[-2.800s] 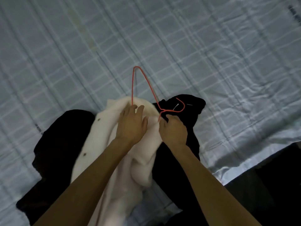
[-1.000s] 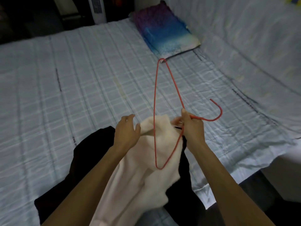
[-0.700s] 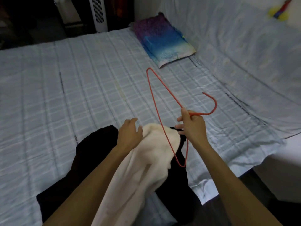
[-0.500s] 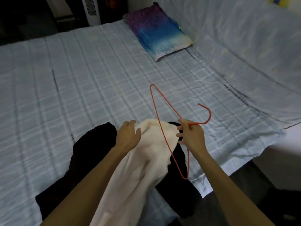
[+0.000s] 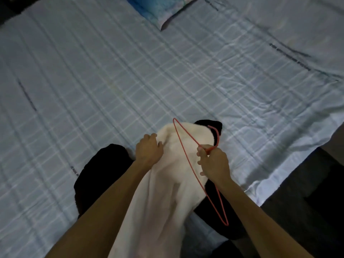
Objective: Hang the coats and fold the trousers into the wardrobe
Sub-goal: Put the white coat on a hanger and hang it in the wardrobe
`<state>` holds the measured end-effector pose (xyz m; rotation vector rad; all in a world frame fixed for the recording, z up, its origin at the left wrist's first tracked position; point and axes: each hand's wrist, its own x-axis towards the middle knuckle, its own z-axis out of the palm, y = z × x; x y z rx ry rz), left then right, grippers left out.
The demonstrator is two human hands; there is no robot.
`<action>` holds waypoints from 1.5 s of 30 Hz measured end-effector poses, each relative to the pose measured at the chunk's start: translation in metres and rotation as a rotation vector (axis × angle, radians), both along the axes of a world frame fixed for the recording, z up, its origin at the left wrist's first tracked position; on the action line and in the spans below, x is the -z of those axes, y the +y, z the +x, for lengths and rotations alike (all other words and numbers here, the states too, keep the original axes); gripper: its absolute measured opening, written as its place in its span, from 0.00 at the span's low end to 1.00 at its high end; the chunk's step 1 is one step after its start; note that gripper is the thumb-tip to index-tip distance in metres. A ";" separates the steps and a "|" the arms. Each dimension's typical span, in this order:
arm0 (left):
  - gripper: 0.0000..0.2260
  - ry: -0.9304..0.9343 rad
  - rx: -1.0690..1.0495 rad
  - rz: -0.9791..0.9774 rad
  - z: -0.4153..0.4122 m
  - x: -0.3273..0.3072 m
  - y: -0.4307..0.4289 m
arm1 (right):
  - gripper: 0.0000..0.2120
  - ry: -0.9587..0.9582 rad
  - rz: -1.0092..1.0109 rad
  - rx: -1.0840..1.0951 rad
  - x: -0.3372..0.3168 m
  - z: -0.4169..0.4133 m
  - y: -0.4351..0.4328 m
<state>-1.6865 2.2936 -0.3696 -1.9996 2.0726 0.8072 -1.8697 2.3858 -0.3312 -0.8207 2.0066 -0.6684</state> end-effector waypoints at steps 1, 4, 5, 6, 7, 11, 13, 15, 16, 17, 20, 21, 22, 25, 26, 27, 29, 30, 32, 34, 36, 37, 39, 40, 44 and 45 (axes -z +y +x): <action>0.20 -0.030 0.032 0.001 -0.003 0.011 -0.006 | 0.08 -0.002 0.011 0.008 0.006 0.001 -0.003; 0.21 -0.166 0.149 0.012 -0.005 0.040 -0.018 | 0.16 0.002 0.003 0.081 0.023 0.001 -0.007; 0.22 -0.205 0.164 0.036 -0.004 0.050 -0.021 | 0.14 -0.002 0.005 0.103 0.026 0.001 -0.007; 0.22 -0.237 0.168 0.067 -0.001 0.060 -0.022 | 0.10 -0.001 0.012 0.115 0.030 0.001 -0.008; 0.23 -0.260 0.162 0.105 0.002 0.068 -0.023 | 0.07 -0.001 0.017 0.123 0.031 0.001 -0.008; 0.17 -0.166 0.042 0.150 0.009 0.077 -0.029 | 0.05 0.034 0.005 0.077 0.029 0.004 -0.009; 0.18 -0.096 -0.024 0.103 0.012 0.064 -0.033 | 0.06 0.033 0.010 0.042 0.022 0.005 -0.010; 0.17 -0.032 -0.089 0.042 0.017 0.044 -0.036 | 0.06 0.018 0.022 0.005 0.012 0.006 -0.013; 0.15 -0.005 -0.116 0.012 0.021 0.033 -0.036 | 0.06 0.020 0.020 -0.017 0.005 0.007 -0.015; 0.14 0.016 -0.140 -0.023 0.025 0.021 -0.035 | 0.06 0.028 0.014 -0.034 -0.003 0.008 -0.017; 0.14 0.045 -0.199 -0.136 0.040 -0.011 -0.026 | 0.06 0.035 -0.016 -0.037 -0.031 0.013 -0.023; 0.14 0.052 -0.209 -0.163 0.044 -0.021 -0.023 | 0.06 0.035 -0.028 -0.046 -0.042 0.015 -0.023; 0.14 0.060 -0.211 -0.184 0.048 -0.030 -0.020 | 0.06 0.038 -0.042 -0.057 -0.053 0.018 -0.021; 0.13 0.085 -0.220 -0.248 0.055 -0.060 -0.011 | 0.08 0.050 -0.054 -0.068 -0.079 0.020 -0.008; 0.13 0.100 -0.233 -0.274 0.056 -0.070 -0.009 | 0.09 0.056 -0.049 -0.074 -0.088 0.020 -0.001; 0.13 0.112 -0.246 -0.297 0.057 -0.082 -0.005 | 0.11 0.066 -0.050 -0.088 -0.096 0.019 0.006; 0.11 0.122 -0.236 -0.352 0.056 -0.105 0.004 | 0.14 0.074 -0.054 -0.116 -0.108 0.019 0.021; 0.09 0.121 -0.214 -0.382 0.054 -0.117 0.010 | 0.14 0.059 -0.052 -0.123 -0.113 0.021 0.028; 0.08 0.125 -0.179 -0.435 0.046 -0.143 0.029 | 0.14 0.007 -0.061 -0.107 -0.117 0.028 0.036; 0.14 0.153 -0.141 -0.474 0.035 -0.167 0.053 | 0.13 0.004 -0.095 -0.099 -0.120 0.037 0.037; 0.19 0.198 -0.093 -0.516 0.025 -0.185 0.077 | 0.13 0.009 -0.144 -0.122 -0.125 0.047 0.036; 0.20 0.219 -0.070 -0.535 0.022 -0.190 0.087 | 0.13 0.010 -0.173 -0.125 -0.128 0.051 0.035; 0.22 0.249 -0.050 -0.563 0.017 -0.200 0.103 | 0.13 0.020 -0.222 -0.122 -0.136 0.057 0.036; 0.22 0.264 -0.050 -0.574 0.014 -0.205 0.110 | 0.14 0.023 -0.240 -0.119 -0.139 0.058 0.037; 0.22 0.214 0.019 -0.596 0.005 -0.218 0.142 | 0.11 -0.055 -0.371 -0.121 -0.152 0.059 0.045; 0.21 0.202 0.038 -0.619 0.005 -0.221 0.148 | 0.09 -0.070 -0.413 -0.136 -0.158 0.059 0.047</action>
